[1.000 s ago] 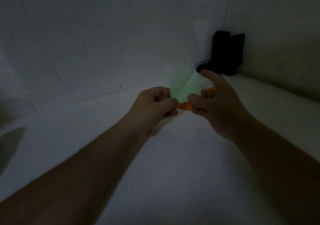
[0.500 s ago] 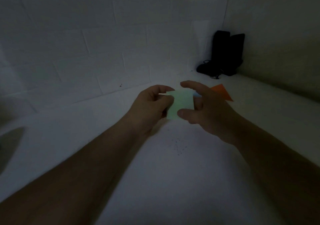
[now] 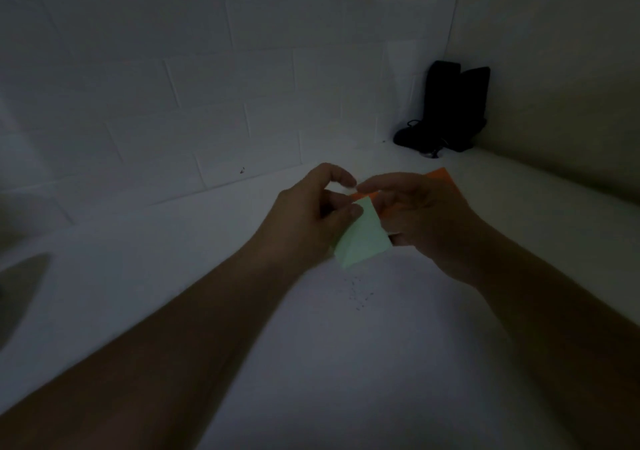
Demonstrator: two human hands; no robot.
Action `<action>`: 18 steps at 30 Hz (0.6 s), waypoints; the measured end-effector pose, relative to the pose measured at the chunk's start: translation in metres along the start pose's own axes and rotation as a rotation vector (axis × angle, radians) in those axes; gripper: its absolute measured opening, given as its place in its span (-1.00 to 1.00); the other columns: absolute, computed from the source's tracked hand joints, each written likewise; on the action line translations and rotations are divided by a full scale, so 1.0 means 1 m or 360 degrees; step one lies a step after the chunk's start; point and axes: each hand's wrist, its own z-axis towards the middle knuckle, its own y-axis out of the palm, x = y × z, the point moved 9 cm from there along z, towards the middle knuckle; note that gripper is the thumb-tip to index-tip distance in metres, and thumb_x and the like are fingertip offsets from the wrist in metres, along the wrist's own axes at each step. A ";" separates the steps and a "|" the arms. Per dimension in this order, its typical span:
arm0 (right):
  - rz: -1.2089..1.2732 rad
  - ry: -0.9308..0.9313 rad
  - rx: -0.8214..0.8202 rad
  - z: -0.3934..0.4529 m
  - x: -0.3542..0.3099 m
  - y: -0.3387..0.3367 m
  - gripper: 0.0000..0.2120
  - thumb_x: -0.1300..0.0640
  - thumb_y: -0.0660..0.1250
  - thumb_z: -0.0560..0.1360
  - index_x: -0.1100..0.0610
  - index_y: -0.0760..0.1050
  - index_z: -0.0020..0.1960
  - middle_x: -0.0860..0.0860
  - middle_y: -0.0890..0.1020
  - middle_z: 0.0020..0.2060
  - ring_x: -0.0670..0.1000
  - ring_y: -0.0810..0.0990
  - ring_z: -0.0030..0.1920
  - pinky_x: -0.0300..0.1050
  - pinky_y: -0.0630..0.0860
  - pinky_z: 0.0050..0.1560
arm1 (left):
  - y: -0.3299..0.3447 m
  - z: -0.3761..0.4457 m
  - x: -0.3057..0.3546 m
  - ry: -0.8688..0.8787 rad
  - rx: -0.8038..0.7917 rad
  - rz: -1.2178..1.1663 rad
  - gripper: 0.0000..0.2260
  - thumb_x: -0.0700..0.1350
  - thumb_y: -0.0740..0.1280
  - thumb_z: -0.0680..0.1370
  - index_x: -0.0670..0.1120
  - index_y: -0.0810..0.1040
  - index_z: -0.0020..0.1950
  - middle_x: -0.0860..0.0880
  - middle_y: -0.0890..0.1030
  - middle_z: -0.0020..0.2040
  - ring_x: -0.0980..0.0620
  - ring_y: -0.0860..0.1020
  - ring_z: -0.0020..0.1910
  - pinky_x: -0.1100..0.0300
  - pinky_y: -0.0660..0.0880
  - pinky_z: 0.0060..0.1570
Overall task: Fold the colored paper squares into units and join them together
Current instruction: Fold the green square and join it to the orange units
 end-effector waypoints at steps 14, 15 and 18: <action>0.0244 0.0127 -0.0221 -0.006 -0.002 0.012 -0.57 0.39 0.42 0.46 -0.06 0.60 0.16 0.06 0.72 0.01 0.15 0.72 0.03 0.14 0.65 0.05 | -0.009 0.006 -0.003 0.0072 0.0107 -0.0166 -0.94 -0.12 0.53 0.53 0.04 0.72 -0.10 0.05 0.72 -0.15 0.08 0.68 -0.14 0.11 0.62 -0.06; 0.0201 0.0114 -0.0217 -0.006 -0.001 0.013 -0.52 0.43 0.44 0.42 -0.08 0.59 0.16 0.04 0.71 0.02 0.13 0.72 0.03 0.15 0.65 0.05 | -0.009 0.006 -0.003 0.0072 0.0114 -0.0163 -0.94 -0.11 0.53 0.52 0.06 0.72 -0.10 0.06 0.71 -0.15 0.09 0.67 -0.16 0.12 0.62 -0.09; 0.0155 0.0071 -0.0218 -0.006 -0.001 0.014 -0.39 0.52 0.43 0.37 -0.10 0.58 0.18 0.04 0.70 0.06 0.13 0.71 0.05 0.19 0.66 0.04 | -0.009 0.007 -0.006 0.0052 0.0107 -0.0240 -0.94 -0.11 0.54 0.52 0.06 0.72 -0.10 0.03 0.71 -0.15 0.05 0.68 -0.13 0.07 0.64 -0.08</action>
